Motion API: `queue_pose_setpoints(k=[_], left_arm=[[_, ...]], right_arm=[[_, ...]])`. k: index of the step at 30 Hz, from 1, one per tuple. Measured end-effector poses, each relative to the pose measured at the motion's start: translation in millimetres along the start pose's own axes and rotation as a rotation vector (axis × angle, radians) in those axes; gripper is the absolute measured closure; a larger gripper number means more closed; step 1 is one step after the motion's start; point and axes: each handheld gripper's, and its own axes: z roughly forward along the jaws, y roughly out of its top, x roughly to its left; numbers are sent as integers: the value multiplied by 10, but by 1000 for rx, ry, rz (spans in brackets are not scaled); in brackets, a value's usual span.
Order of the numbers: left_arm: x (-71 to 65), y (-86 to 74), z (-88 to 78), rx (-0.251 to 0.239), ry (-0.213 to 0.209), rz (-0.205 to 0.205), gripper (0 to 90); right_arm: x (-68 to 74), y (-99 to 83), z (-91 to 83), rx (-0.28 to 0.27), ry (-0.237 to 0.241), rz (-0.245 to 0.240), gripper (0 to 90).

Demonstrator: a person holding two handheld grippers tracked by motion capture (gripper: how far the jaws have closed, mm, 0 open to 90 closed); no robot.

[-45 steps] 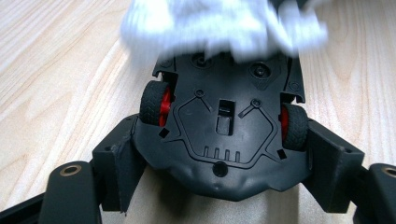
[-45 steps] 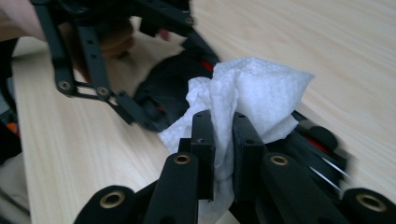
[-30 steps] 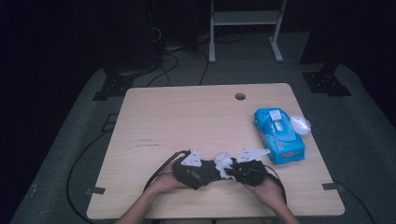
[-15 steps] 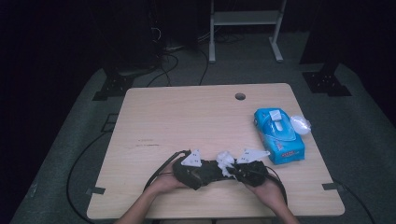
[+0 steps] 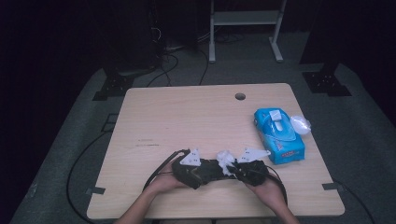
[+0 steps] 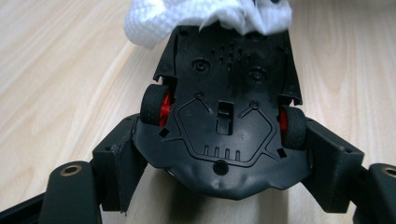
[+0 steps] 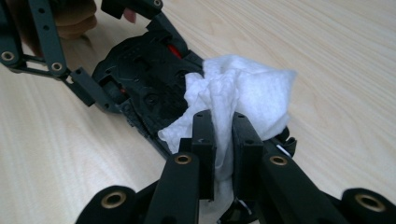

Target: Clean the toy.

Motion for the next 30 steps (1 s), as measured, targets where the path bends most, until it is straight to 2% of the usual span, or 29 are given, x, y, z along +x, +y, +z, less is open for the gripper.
queue_pose_setpoints(k=[2,5,8,10,11,12,14,15,18,20,23,24,26,27,28,30], left_arm=[[-17,17,7,-8,3,-3,240],[-29,9,18,2,3,5,240],[-14,-12,-2,-1,6,-1,239],[-4,-15,-13,-8,4,-6,240],[-1,-13,-16,-11,2,-8,240],[-1,-4,-16,-14,1,-5,239],[-10,13,-9,-16,4,0,240],[-13,17,-6,-15,5,2,240],[-26,13,-5,-4,9,14,240],[-22,4,-20,-12,9,3,240],[-17,-3,-26,-15,10,-4,240],[-13,-1,-25,-18,8,-3,240],[-16,18,-20,-20,8,1,240],[-19,26,-17,-27,9,3,240],[-23,35,-16,-26,9,4,240],[-32,35,-13,-12,14,15,240]], right_arm=[[77,23,28,-12,46,-6,815],[245,119,153,-22,99,-49,815],[259,170,187,-7,84,-75,815],[172,153,158,-6,48,-57,815],[109,135,134,-7,35,-27,816],[90,127,122,-7,39,-9,816],[118,131,127,-16,46,-10,815],[158,149,150,-22,72,-9,815],[306,235,242,-21,112,-52,815],[317,268,260,-11,113,-67,815],[184,235,207,-2,62,-40,816],[132,214,183,2,48,-16,816],[100,186,162,-7,54,11,818],[124,191,168,-14,67,6,818],[161,206,190,-27,104,6,818],[274,260,253,-41,139,-29,817]])
